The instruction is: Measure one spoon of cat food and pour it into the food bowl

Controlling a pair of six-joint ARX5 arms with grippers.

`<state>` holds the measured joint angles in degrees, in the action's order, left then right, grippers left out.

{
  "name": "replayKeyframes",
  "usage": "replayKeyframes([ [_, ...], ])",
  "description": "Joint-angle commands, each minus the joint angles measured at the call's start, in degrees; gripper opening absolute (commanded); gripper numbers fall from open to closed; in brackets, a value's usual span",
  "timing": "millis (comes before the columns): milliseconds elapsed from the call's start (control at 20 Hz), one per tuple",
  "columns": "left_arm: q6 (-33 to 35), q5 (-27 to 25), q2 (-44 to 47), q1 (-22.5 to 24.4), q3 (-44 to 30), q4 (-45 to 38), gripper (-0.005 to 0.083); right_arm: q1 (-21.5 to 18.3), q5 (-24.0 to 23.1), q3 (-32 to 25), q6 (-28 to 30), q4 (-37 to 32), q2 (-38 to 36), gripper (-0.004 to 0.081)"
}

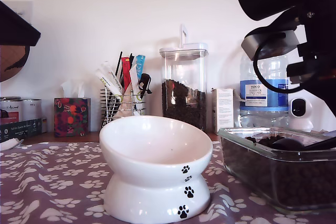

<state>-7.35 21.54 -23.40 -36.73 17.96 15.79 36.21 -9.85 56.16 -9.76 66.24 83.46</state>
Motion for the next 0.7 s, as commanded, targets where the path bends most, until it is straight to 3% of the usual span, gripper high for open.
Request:
replayKeyframes([
  [0, -0.2, 0.31, -0.22, -0.2, -0.13, -0.68, -0.0019, -1.49, 2.75, -1.14, -1.01, 0.63, 0.37, -0.0012],
  [200, -0.2, 0.48, -0.22, -0.2, -0.13, -0.76, -0.0019, -2.1, 6.84, -1.14, -0.39, 1.14, 0.37, -0.0012],
  [650, -0.2, 0.48, -0.22, -0.2, -0.13, -0.81, -0.0019, -2.23, 11.3, -1.14, -0.87, 0.66, 0.37, -0.0012],
])
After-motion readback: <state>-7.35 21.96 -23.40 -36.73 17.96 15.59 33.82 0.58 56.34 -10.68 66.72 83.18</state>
